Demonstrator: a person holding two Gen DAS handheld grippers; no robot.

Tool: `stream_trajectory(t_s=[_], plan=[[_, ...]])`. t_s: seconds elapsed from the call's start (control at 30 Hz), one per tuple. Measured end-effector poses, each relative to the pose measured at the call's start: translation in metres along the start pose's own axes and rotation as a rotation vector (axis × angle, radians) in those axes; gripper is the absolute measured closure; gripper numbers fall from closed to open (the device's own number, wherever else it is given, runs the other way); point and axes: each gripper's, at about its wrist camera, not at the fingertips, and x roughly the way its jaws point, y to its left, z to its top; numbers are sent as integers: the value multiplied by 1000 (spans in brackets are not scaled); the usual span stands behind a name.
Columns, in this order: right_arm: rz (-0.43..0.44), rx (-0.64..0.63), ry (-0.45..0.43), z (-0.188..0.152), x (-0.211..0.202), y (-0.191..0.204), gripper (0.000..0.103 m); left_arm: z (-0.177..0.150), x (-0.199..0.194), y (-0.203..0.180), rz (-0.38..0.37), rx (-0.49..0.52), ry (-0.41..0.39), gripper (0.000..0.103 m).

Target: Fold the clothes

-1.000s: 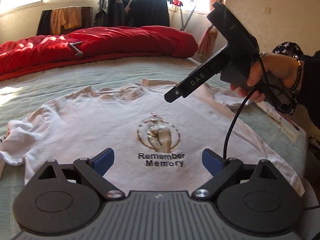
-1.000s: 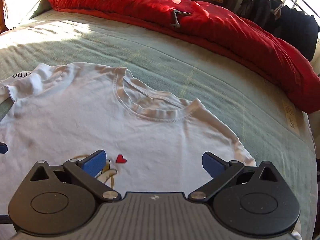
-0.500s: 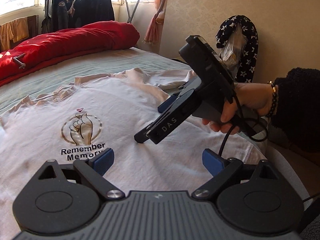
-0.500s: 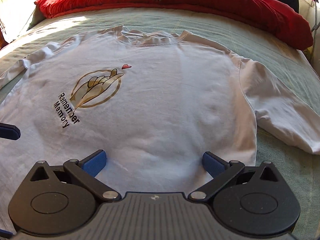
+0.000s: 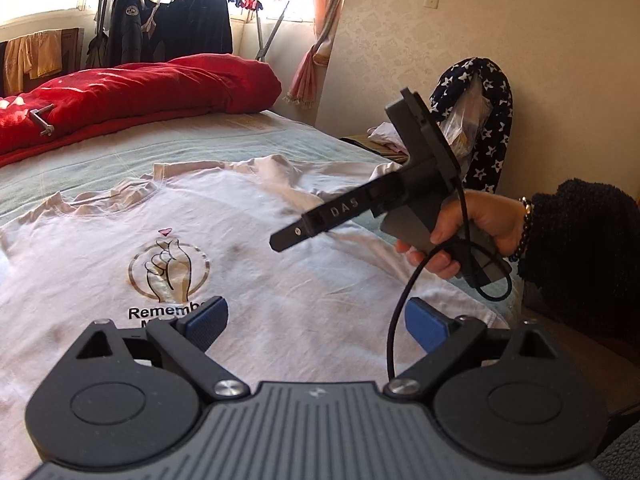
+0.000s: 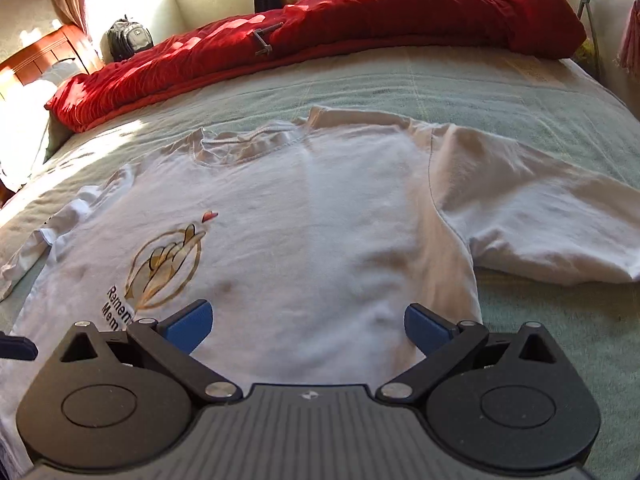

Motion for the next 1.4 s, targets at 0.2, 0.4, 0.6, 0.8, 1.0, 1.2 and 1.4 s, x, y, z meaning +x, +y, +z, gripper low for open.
stream_trajectory(t_s=[0.2, 0.4, 0.6, 0.8, 1.0, 1.2, 1.4], plan=[[-22, -14, -91, -47, -47, -13, 0, 1, -1, -2, 9, 4, -17, 7], [-193, 145, -225, -53, -96, -62, 0, -1, 18, 6, 138, -16, 43, 7], [-238, 476, -302, -67, -127, -151, 5, -3, 28, 12, 163, -23, 65, 7], [-201, 678, -384, -77, -122, -200, 11, -2, 36, 10, 181, -11, 84, 7], [-186, 784, -443, -79, -108, -230, 11, -3, 44, 11, 214, -2, 109, 7], [-187, 898, -520, -80, -98, -262, 11, -5, 51, 16, 236, -10, 129, 7], [-235, 998, -610, -77, -96, -290, 13, -8, 59, 22, 259, -16, 158, 7]])
